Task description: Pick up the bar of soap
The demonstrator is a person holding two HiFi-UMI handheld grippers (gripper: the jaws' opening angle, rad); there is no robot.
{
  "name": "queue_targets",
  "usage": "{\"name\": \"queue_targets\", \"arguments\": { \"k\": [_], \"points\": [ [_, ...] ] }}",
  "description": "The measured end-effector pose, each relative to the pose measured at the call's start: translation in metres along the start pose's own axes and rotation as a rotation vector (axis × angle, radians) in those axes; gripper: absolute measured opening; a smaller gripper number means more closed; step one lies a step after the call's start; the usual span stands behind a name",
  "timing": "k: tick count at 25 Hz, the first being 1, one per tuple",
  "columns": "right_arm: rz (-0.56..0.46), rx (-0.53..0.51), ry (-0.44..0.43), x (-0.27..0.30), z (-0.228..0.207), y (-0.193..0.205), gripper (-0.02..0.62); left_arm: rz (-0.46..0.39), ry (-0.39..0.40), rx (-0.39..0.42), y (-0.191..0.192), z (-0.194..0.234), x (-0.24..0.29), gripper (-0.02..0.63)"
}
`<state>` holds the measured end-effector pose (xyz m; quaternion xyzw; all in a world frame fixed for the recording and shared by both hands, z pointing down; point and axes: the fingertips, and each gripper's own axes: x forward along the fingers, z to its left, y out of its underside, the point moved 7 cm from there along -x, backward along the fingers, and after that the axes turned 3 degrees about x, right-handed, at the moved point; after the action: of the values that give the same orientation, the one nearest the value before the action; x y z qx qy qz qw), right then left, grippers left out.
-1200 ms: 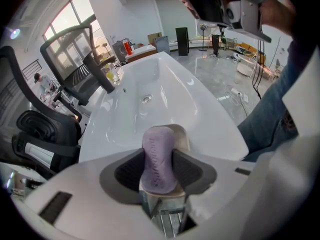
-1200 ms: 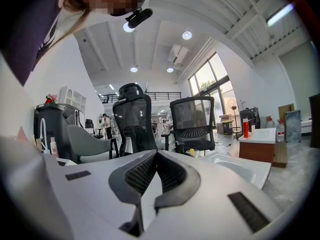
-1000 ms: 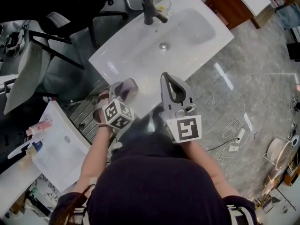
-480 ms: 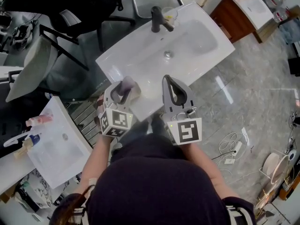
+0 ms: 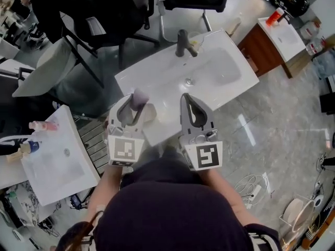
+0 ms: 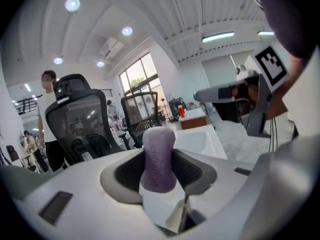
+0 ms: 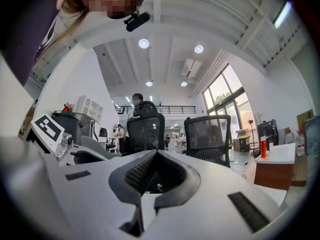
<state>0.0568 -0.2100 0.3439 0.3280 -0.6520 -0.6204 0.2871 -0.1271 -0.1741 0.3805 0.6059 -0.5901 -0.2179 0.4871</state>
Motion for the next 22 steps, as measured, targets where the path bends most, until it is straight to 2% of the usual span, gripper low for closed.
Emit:
{"name": "queue_targets", "arguments": {
  "k": [4, 10, 14, 22],
  "points": [
    [-0.085, -0.019, -0.051, -0.001, -0.003, -0.023, 0.017, -0.108, -0.118, -0.116, -0.034, 0.007, -0.020, 0.173],
    [-0.169, -0.055, -0.156, -0.008, 0.001, -0.050, 0.017, -0.228, -0.268, -0.232, -0.066, 0.010, -0.048, 0.173],
    [-0.201, -0.067, -0.171, -0.009, 0.003, -0.066, 0.017, -0.267, -0.340, -0.269, -0.082, 0.016, -0.067, 0.173],
    [-0.257, -0.061, -0.165, -0.007, 0.019, -0.091, 0.017, -0.335, -0.440, -0.253, -0.097, 0.042, -0.103, 0.173]
  ]
}}
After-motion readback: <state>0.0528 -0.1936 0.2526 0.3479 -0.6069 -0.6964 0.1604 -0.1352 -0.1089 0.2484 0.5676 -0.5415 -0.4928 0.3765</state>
